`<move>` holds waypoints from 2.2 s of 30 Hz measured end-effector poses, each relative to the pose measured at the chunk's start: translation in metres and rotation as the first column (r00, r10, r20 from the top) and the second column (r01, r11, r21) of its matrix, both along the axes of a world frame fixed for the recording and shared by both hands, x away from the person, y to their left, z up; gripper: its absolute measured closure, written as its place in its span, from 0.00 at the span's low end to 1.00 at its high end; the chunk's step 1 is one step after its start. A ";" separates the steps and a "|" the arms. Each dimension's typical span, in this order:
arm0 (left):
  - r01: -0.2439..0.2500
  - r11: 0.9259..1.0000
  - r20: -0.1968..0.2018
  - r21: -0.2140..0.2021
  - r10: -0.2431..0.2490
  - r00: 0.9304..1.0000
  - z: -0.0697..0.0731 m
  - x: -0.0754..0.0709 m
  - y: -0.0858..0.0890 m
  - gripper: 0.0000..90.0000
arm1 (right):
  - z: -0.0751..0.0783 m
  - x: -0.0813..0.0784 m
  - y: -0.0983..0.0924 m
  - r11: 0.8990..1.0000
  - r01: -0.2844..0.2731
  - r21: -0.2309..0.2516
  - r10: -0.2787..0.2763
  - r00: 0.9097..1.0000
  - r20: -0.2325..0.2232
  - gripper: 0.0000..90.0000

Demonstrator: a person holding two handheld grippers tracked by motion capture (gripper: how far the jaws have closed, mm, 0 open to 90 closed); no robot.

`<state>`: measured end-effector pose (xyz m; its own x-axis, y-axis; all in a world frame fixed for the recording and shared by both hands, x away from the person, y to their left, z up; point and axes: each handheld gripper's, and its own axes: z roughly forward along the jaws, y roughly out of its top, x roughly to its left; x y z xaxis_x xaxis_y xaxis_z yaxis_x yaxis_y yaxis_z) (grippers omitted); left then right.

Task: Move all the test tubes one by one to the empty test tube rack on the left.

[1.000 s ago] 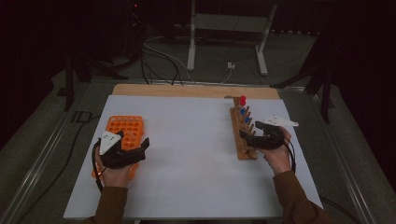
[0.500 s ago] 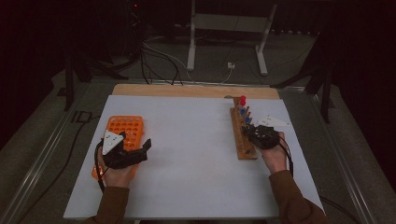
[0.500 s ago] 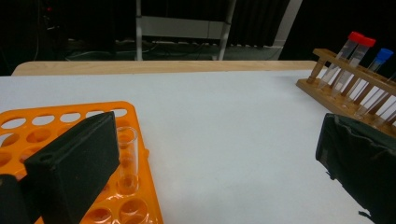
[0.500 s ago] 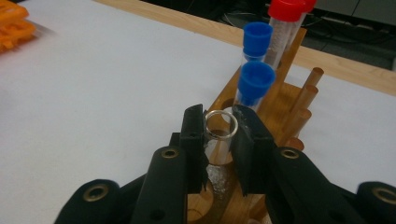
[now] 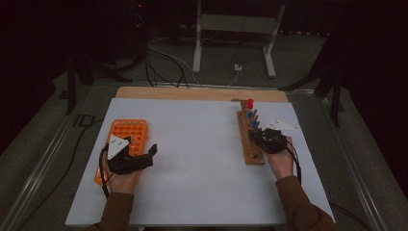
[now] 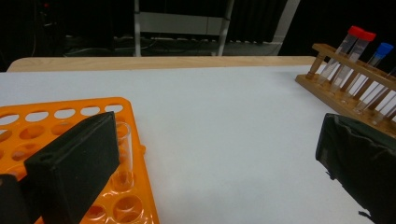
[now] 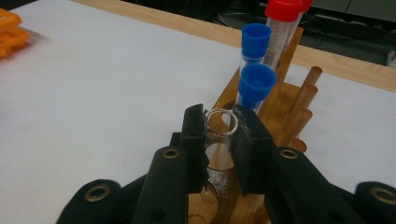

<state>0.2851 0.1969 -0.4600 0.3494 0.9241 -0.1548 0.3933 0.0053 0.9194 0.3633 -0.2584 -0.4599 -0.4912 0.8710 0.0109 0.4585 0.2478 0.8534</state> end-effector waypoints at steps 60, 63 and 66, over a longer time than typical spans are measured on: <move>0.227 0.959 0.064 0.169 -0.240 0.969 0.014 0.014 -0.111 0.03 | 0.050 -0.029 0.069 0.955 -0.282 0.090 0.280 0.959 0.037 0.85; 0.252 0.950 0.063 0.186 -0.268 0.961 0.015 0.014 -0.124 0.04 | 0.049 -0.030 0.077 0.949 -0.301 0.095 0.299 0.954 0.029 0.85; 0.284 0.941 0.054 0.186 -0.298 0.953 0.015 0.015 -0.135 0.07 | 0.048 -0.030 0.084 0.943 -0.319 0.093 0.319 0.948 0.021 0.85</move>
